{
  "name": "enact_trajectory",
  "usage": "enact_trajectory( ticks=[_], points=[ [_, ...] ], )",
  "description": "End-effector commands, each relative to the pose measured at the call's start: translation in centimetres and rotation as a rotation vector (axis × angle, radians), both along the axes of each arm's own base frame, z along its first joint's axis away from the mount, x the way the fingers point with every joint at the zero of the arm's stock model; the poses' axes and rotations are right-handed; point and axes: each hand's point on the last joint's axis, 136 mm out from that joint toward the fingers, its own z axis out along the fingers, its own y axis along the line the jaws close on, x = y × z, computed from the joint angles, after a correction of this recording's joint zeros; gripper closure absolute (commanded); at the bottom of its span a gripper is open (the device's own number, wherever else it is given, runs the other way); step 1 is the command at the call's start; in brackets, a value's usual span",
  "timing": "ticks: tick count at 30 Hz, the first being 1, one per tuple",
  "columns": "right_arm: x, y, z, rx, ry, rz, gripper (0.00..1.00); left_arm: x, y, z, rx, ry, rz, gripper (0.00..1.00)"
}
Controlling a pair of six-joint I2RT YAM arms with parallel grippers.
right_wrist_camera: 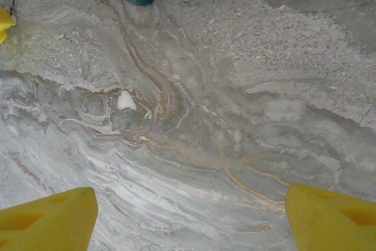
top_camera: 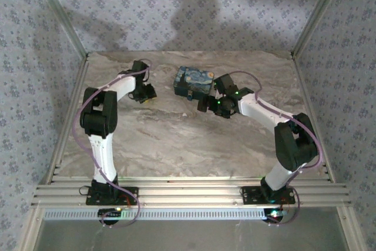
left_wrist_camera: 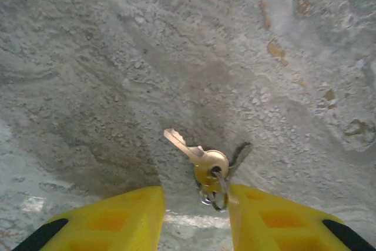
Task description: Unlock a padlock with a key
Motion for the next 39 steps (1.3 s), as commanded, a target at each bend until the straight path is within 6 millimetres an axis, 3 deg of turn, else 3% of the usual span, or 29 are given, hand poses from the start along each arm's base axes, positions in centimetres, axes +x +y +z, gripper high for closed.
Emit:
enact_trajectory(
  ticks=[1,11,14,16,21,29,36,39],
  points=[
    [0.1,0.4,-0.3,-0.003,0.009,0.005,0.15,0.4,-0.6,-1.0,0.013,0.023,0.009,0.63],
    [0.3,0.6,-0.2,0.003,0.014,0.009,0.15,0.9,0.1,-1.6,0.092,0.038,-0.021,0.68],
    [0.2,0.7,-0.3,0.004,0.023,0.013,0.15,1.1,0.3,-1.5,0.115,0.042,-0.043,0.73],
    [1.0,1.2,0.8,0.021,0.000,0.017,0.15,1.5,0.4,-1.6,0.130,0.034,-0.065,0.79],
    [1.0,1.5,1.1,0.037,0.006,0.025,0.15,0.6,0.6,-1.7,0.146,0.053,-0.142,0.93],
    [1.3,0.5,1.7,0.096,0.014,-0.006,0.15,0.0,-0.6,1.4,0.115,-0.077,-0.337,1.00],
    [2.4,-0.6,3.3,0.128,-0.030,-0.055,0.16,-1.8,-2.3,5.6,0.034,-0.301,-0.459,1.00],
    [1.7,-0.6,3.0,0.147,-0.018,-0.058,0.16,-3.0,-3.2,7.7,-0.018,-0.384,-0.497,1.00]
  ],
)
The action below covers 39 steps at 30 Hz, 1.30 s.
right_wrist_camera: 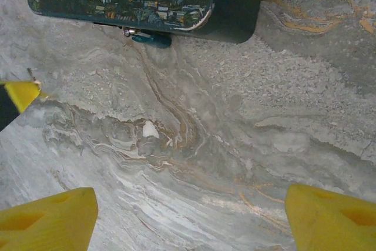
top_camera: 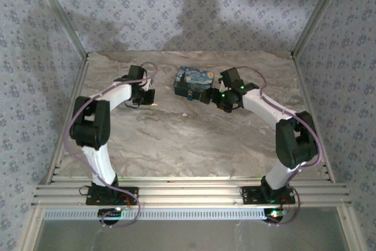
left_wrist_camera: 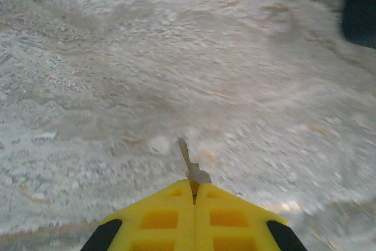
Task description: Unlock a padlock with a key
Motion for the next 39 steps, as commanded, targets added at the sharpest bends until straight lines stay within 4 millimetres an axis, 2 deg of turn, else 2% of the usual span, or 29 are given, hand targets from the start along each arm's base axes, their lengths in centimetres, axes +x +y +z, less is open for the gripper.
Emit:
enact_trajectory(
  ticks=[1,3,6,11,13,17,22,29,33,39],
  points=[
    [-0.8,0.2,1.3,0.053,-0.013,-0.002,0.16,0.6,-2.5,5.0,-0.110,-0.177,-0.119,1.00],
    [-1.1,0.2,2.0,0.069,-0.017,0.002,0.16,-0.3,-3.3,6.3,-0.157,-0.177,-0.163,1.00],
    [-1.5,0.2,3.7,0.114,-0.051,0.024,0.16,-2.0,-5.6,9.1,-0.292,-0.202,-0.282,1.00],
    [-1.6,0.5,7.6,0.234,-0.120,0.078,0.17,-4.1,-8.4,13.7,-0.422,-0.277,-0.442,1.00],
    [-2.0,1.0,9.3,0.277,-0.173,0.107,0.17,-5.5,-9.7,15.0,-0.442,-0.303,-0.523,1.00],
    [-3.0,2.3,11.3,0.375,-0.226,0.157,0.20,-8.5,-11.9,16.7,-0.457,-0.367,-0.661,1.00],
    [-4.5,3.6,13.3,0.456,-0.272,0.203,0.26,-11.2,-13.6,18.4,-0.494,-0.454,-0.772,1.00],
    [-5.6,4.6,15.6,0.482,-0.359,0.289,0.40,-12.5,-14.1,19.3,-0.525,-0.422,-0.836,1.00],
    [-5.8,5.5,15.9,0.476,-0.368,0.335,0.48,-12.9,-14.0,19.8,-0.523,-0.424,-0.854,1.00],
    [-6.3,8.3,15.3,0.426,-0.335,0.432,0.46,-13.5,-14.0,20.6,-0.535,-0.423,-0.874,1.00]
  ],
)
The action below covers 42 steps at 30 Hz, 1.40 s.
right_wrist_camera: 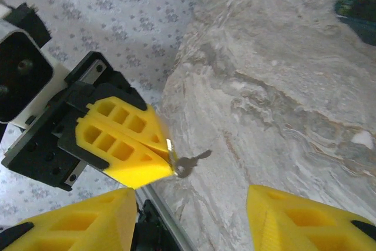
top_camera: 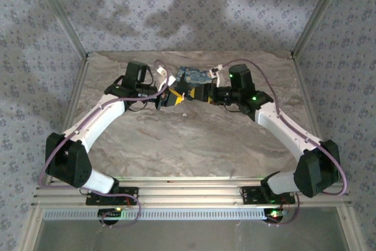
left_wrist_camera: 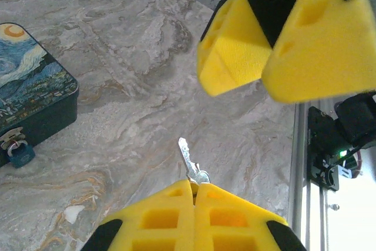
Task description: Unlock a padlock with a key
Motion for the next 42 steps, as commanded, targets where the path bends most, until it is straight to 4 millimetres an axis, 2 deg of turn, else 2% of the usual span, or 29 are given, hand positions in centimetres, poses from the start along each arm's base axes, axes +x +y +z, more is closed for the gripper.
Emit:
enact_trajectory(
  ticks=[1,2,4,15,21,24,31,41,42],
  points=[
    [-0.6,1.5,0.0,-0.026,-0.014,0.069,0.46,-1.1,-0.2,1.8,-0.027,-0.031,-0.055,1.00],
    [-0.2,1.9,1.3,-0.009,-0.035,0.072,0.46,-1.2,-0.1,1.9,-0.027,-0.033,-0.055,1.00],
    [0.0,2.3,1.2,-0.008,-0.027,0.074,0.47,-1.4,-0.1,2.0,-0.027,-0.036,-0.057,1.00],
    [0.1,3.3,-0.5,-0.022,0.032,0.104,0.56,-1.9,-0.1,2.6,-0.044,-0.043,-0.070,1.00],
    [0.2,3.8,-0.9,-0.002,0.054,0.114,0.66,-2.1,-0.3,2.7,-0.054,-0.034,-0.083,1.00],
    [0.3,3.9,-0.9,0.003,0.056,0.115,0.73,-2.2,-0.2,2.8,-0.054,-0.033,-0.084,1.00],
    [0.4,3.9,-0.9,0.012,0.065,0.105,1.00,-2.1,-0.3,2.4,-0.047,-0.025,-0.083,1.00],
    [1.0,3.0,-0.8,0.019,0.099,0.000,1.00,-0.8,0.1,2.6,-0.043,-0.070,0.000,1.00],
    [1.3,2.8,-0.6,0.025,0.102,-0.021,1.00,-0.5,0.3,2.6,-0.032,-0.079,0.031,0.89]
  ],
)
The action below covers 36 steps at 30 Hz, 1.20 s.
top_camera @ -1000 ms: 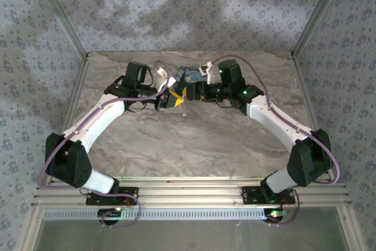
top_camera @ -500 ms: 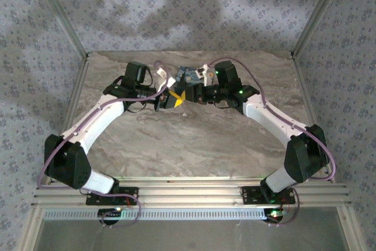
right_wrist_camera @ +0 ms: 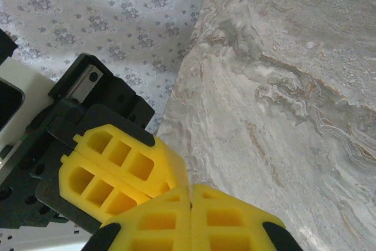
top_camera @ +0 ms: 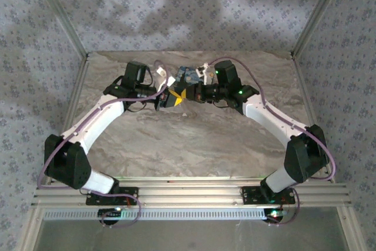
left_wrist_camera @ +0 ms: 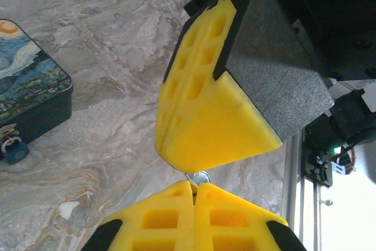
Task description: Unlock a padlock with a key
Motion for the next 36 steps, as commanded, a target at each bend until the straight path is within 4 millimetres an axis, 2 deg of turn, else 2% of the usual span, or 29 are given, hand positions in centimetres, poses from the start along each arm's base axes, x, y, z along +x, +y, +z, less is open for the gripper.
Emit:
enact_trajectory(
  ticks=[1,4,7,9,11,15,18,25,36],
  points=[
    [0.6,-1.5,-1.0,-0.017,0.055,-0.111,1.00,0.4,0.5,2.3,-0.022,-0.096,0.070,0.73],
    [1.6,-4.4,-2.6,-0.081,0.127,-0.262,1.00,1.9,2.2,2.1,0.032,-0.142,0.220,0.54],
    [2.1,-9.2,-4.0,-0.341,0.061,-0.456,1.00,2.7,4.0,1.9,0.087,-0.196,0.345,0.50],
    [2.1,-11.4,-2.3,-0.495,-0.059,-0.547,1.00,2.7,4.8,1.9,0.102,-0.232,0.399,0.49],
    [1.5,-12.6,-1.0,-0.599,-0.152,-0.590,1.00,2.5,5.4,2.0,0.110,-0.286,0.449,0.49],
    [1.1,-12.9,0.4,-0.612,-0.213,-0.629,1.00,1.9,5.5,2.5,0.083,-0.437,0.518,0.49],
    [0.8,-12.4,1.0,-0.586,-0.223,-0.638,1.00,1.3,4.4,3.2,0.050,-0.544,0.510,0.48],
    [0.8,-11.3,2.2,-0.522,-0.235,-0.670,1.00,-0.5,-0.8,3.5,0.020,-0.716,0.329,0.45],
    [-0.1,-10.2,2.5,-0.320,-0.084,-0.725,1.00,0.4,-6.5,4.9,-0.087,-0.817,0.331,0.48]
  ],
)
